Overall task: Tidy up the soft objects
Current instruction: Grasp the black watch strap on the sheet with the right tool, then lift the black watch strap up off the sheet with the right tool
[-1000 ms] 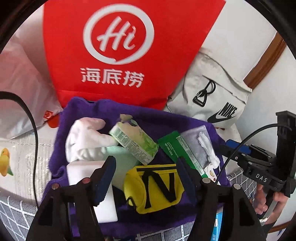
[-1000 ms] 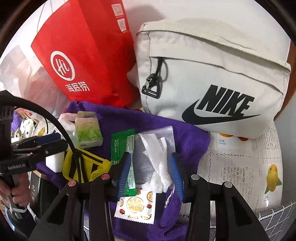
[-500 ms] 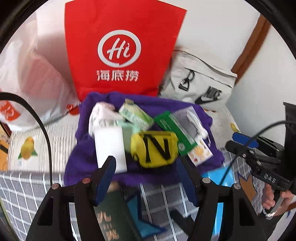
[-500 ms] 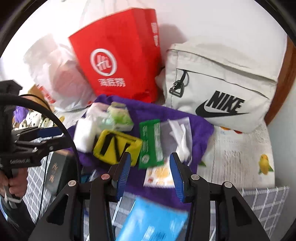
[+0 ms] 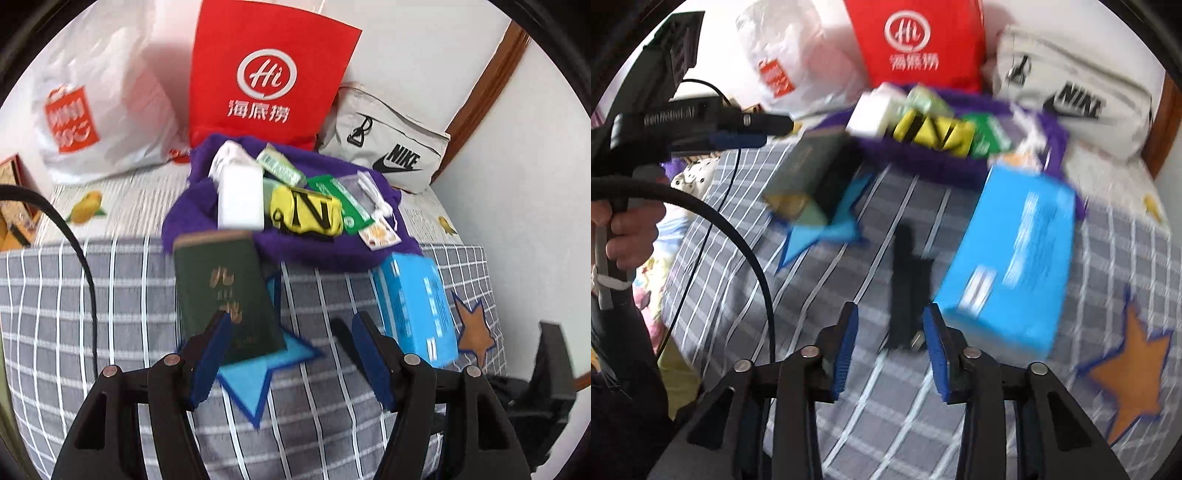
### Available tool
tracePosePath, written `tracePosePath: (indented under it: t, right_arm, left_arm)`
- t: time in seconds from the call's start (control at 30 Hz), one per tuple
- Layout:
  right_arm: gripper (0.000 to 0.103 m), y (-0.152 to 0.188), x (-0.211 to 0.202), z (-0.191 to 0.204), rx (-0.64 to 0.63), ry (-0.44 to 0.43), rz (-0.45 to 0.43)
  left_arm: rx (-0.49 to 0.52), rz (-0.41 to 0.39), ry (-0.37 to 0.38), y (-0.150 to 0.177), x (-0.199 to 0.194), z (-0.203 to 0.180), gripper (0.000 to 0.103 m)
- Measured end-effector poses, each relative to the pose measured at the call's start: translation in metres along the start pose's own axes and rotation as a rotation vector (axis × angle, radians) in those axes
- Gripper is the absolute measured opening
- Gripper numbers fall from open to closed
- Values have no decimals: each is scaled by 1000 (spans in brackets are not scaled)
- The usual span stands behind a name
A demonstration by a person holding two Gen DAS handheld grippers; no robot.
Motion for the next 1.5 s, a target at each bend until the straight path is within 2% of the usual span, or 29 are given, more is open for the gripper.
tracePosePath:
  t: [0.13, 0.27, 0.47, 0.57, 0.7, 0.87, 1.1, 1.23, 1.3, 1.37, 1.47, 1.5]
  right_arm:
    - [32, 19, 9, 18, -20, 7, 17]
    - [32, 14, 29, 11, -22, 101, 18]
    - [33, 13, 59, -1, -32, 212, 67]
    - [21, 12, 58, 5, -80, 262, 56]
    - [21, 21, 50, 16, -73, 158, 49]
    - [21, 47, 30, 25, -52, 104, 42]
    - [21, 82, 13, 6, -34, 141, 65]
    - [23, 84, 21, 2, -28, 131, 73]
    - [40, 78, 26, 3, -34, 126, 62]
    - [43, 73, 32, 2, -41, 138, 57]
    - [42, 64, 41, 3, -79, 181, 36]
    - [25, 62, 41, 3, -86, 194, 25]
  left_arm:
    - [-25, 18, 27, 24, -4, 5, 66]
    - [-29, 34, 35, 46, -6, 8, 66]
    - [-77, 43, 65, 69, -11, 22, 66]
    - [-95, 51, 66, 73, -8, 27, 66]
    - [-100, 65, 63, 78, -3, 27, 66]
    - [-72, 90, 34, 85, 10, 17, 66]
    - [-35, 137, 16, 93, 31, -4, 66]
    - [-29, 156, 8, 96, 40, -11, 66]
    - [-22, 164, -1, 98, 43, -13, 66]
    - [-21, 167, -7, 98, 43, -13, 66]
    - [-29, 166, -17, 98, 44, -9, 66]
    - [-32, 165, -19, 97, 44, -8, 66]
Point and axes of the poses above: each gripper's, at about its wrist camera, not at the fingertips, and x roughly the way its jaws point, z to its left, y to its underside, the point moved 7 cm from there along x, roughly the way its jaws point, and after that the axes turned 9 degrees about -x, right-handed, at the moved point
